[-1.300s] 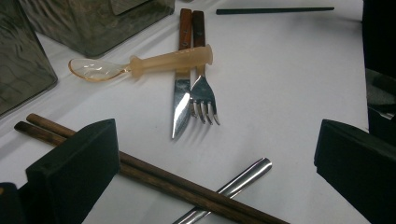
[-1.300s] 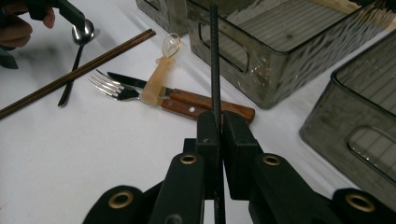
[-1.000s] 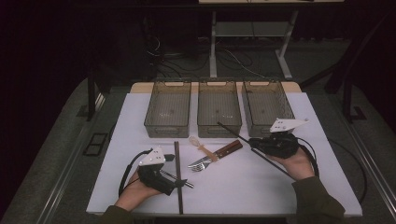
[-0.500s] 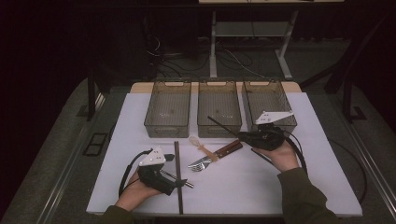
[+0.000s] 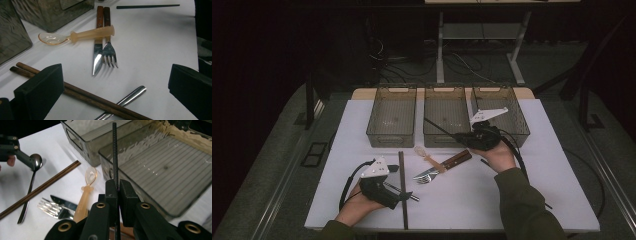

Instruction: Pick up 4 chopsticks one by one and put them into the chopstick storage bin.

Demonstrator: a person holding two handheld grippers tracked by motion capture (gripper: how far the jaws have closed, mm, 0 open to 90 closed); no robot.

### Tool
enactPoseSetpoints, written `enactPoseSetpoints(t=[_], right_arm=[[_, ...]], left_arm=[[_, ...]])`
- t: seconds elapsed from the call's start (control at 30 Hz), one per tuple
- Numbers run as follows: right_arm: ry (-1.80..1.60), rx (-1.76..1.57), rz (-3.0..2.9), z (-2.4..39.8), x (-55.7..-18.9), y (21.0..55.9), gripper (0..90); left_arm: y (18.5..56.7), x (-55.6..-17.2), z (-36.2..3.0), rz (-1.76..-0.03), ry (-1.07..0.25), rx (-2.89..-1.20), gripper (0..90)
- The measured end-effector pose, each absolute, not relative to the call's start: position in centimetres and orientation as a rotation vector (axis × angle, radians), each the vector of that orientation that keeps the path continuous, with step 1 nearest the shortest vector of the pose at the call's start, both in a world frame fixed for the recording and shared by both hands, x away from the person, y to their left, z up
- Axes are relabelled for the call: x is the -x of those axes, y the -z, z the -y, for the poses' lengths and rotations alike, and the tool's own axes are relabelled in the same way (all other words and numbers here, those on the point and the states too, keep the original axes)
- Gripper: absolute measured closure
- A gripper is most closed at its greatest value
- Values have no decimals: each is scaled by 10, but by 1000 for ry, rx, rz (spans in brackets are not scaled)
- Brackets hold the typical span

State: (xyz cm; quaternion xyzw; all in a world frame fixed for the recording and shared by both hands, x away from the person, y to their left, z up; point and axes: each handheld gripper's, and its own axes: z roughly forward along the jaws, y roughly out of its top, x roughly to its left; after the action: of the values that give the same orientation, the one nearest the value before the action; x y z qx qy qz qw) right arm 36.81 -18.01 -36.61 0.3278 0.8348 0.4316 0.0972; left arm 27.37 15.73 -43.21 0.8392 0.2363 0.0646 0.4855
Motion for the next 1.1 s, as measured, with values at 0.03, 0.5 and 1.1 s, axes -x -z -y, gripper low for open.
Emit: enactPoseSetpoints(t=[0.03, 0.5, 1.1], right_arm=[[-1279, -972, -2471, 178, -370, 365, 852], [-1273, -1011, -2451, 150, -392, 358, 852], [-1229, -1017, -2465, 102, -419, 346, 852]], left_arm=[[432, -274, -157, -574, -157, -2042, 0], [432, -273, -155, -566, -154, -2049, 0], [432, -275, -155, -570, -146, -2045, 0]])
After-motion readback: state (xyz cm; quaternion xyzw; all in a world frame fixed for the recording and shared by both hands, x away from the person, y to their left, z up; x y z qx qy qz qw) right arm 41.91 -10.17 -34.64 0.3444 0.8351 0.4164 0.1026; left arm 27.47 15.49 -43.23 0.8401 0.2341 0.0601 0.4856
